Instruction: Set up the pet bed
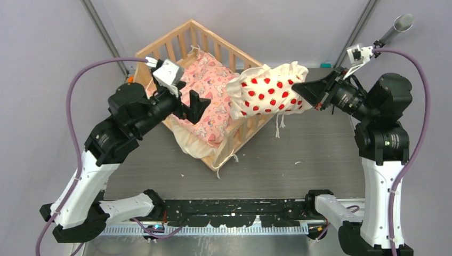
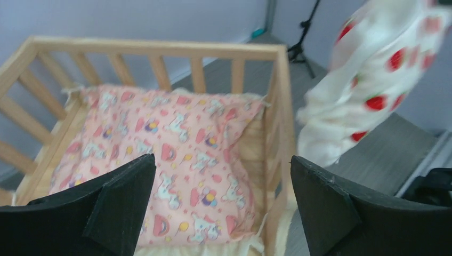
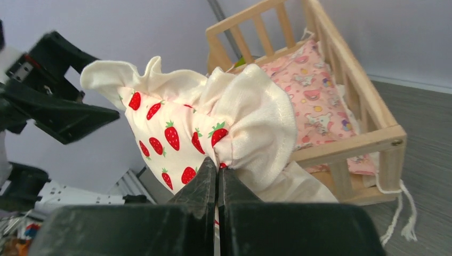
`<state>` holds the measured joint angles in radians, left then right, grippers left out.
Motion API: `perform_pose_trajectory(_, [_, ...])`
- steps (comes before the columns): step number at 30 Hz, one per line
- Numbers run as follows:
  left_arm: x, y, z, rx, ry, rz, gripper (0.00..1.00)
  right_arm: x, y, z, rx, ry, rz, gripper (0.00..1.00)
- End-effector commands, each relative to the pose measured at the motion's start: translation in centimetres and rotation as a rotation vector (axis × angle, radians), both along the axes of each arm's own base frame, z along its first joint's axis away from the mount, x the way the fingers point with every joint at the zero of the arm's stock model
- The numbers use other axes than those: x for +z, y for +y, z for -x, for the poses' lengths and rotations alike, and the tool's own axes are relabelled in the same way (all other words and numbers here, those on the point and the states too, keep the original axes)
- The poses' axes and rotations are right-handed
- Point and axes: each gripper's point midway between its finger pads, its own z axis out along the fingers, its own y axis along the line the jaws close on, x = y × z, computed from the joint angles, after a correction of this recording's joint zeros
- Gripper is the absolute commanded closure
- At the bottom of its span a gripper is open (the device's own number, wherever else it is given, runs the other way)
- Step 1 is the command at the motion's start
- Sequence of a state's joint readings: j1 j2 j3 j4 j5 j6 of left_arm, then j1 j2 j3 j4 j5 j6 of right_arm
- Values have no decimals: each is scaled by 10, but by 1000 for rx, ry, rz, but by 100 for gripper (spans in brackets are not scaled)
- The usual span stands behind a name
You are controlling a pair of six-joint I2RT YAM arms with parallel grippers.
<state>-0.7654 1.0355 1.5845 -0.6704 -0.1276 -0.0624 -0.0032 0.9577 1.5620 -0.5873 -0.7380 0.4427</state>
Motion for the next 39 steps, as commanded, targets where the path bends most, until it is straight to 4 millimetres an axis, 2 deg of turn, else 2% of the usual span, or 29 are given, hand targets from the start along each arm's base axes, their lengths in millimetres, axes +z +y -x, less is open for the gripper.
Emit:
perform_pose_trajectory(1, [68, -27, 43, -311, -174, 64, 0, -1, 23, 20, 244, -30, 71, 99])
perform_pose_trajectory(5, [82, -44, 61, -455, -202, 85, 0, -4, 34, 14, 304, -21, 88, 100])
perform_pose_trajectory(8, [92, -53, 57, -481, -212, 69, 0, -16, 52, 6, 356, 3, 155, 100])
perform_pose_trajectory(11, [88, -71, 39, -495, -168, 16, 0, -27, 76, 6, 399, 28, 246, 99])
perform_pose_trajectory(14, [82, -82, 27, -505, -156, -18, 0, -26, 96, 12, 459, 19, 266, 99])
perform_pose_trajectory(17, [74, -91, 23, -537, -137, -52, 0, -27, 113, 20, 520, 6, 281, 99])
perform_pose_trajectory(19, [61, -97, 22, -564, -99, -80, 0, -25, 120, 25, 547, -9, 279, 100])
perform_pose_trajectory(24, [36, -101, 37, -653, -46, -104, 0, -24, 124, 27, 554, -21, 284, 99])
perform_pose_trajectory(28, [13, -100, 38, -663, 10, -141, 0, -23, 122, 30, 553, -35, 286, 99])
perform_pose_trajectory(34, [-1, -103, 56, -755, 77, -124, 0, -25, 117, 23, 503, -37, 305, 100])
perform_pose_trajectory(37, [-12, -104, 57, -758, 105, -130, 3, -24, 118, 25, 505, -46, 297, 99])
perform_pose_trajectory(39, [-20, -106, 56, -759, 134, -138, 9, -20, 118, 25, 502, -61, 283, 100])
